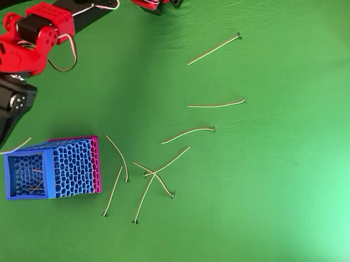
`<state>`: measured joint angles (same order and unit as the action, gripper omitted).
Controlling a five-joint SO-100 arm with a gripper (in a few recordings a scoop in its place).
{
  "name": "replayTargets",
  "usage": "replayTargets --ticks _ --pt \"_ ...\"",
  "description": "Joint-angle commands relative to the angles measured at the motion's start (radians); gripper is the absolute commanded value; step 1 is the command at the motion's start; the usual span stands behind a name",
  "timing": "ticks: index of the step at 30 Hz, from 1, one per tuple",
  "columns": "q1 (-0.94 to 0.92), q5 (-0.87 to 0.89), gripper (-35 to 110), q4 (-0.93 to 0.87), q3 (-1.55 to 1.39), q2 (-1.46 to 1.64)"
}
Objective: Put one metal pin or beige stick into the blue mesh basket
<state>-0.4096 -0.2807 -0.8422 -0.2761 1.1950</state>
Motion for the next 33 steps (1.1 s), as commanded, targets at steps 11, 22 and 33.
replayTargets --ticks 11,22,33 --pt "-0.034 -0.081 0 0.161 0.175 -0.167" --pt "-0.040 -0.086 0 0.267 0.256 -0.328" --pt "-0.086 -0.008 0 0.327 0.112 -0.357"
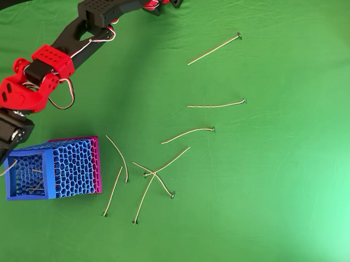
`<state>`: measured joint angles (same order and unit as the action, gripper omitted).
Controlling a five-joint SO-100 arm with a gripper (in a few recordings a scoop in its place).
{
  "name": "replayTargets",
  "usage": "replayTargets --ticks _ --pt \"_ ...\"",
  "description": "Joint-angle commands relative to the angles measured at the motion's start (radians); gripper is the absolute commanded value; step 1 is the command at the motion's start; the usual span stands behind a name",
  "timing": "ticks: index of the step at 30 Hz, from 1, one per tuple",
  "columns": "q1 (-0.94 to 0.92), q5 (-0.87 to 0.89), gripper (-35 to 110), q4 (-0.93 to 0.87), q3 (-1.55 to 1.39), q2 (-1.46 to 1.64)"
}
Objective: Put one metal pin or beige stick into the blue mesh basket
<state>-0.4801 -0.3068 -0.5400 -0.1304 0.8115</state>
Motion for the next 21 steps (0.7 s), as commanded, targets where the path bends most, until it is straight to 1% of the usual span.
replayTargets --ticks 1,14,15,17,19,21 --pt "-0.020 0.025 0 0.031 -0.060 0.031" --pt "-0.038 0.061 0 0.161 -0.377 0.126" --pt "-0.038 0.064 2 0.176 -0.402 0.137" --pt "-0.038 0.086 16 0.202 -0.439 0.153" --pt "-0.038 0.092 23 0.212 -0.446 0.160" --pt "-0.040 0.106 25 0.212 -0.436 0.160"
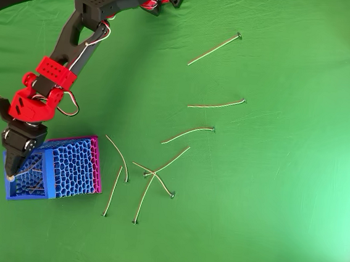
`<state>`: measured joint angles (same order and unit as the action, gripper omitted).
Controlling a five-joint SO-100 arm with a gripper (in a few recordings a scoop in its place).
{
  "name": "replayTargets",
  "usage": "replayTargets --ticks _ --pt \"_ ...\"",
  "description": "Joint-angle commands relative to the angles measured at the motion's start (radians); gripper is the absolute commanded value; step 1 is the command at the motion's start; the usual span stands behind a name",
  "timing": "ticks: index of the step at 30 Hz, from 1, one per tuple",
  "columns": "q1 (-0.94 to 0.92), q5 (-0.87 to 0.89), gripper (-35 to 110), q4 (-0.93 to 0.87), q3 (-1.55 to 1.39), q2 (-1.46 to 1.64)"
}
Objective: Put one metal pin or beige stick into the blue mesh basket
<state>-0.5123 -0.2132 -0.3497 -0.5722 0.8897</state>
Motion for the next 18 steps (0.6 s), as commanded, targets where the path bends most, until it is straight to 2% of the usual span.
replayTargets --ticks 1,11,18 --pt "-0.009 0.015 26 0.021 0.011 0.081" --pt "-0.026 0.034 27 0.028 0.043 0.087" --pt "-0.066 0.247 28 0.023 0.028 0.127"
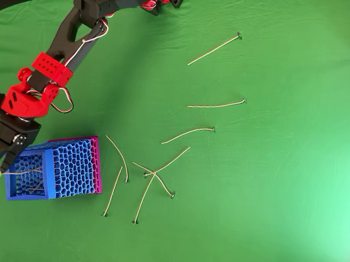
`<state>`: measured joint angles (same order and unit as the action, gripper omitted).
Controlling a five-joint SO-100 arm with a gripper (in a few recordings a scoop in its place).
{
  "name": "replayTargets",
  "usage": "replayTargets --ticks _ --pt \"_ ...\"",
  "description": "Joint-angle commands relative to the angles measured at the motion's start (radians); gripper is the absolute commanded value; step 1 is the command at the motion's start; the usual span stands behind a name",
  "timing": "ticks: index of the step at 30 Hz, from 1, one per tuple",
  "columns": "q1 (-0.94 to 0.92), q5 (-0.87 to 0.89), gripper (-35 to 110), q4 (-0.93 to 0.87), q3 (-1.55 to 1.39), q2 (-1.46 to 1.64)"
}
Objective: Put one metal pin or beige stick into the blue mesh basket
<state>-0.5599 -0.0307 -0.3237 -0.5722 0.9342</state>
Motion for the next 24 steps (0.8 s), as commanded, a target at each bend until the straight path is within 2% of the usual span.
replayTargets --ticks 1,9,16,24 --pt "-0.025 0.097 28 -0.021 0.029 0.086" --pt "-0.063 0.371 27 -0.075 -0.071 0.132" --pt "-0.052 0.440 28 -0.058 -0.196 0.169" --pt "0.014 0.390 27 -0.086 -0.284 0.265"
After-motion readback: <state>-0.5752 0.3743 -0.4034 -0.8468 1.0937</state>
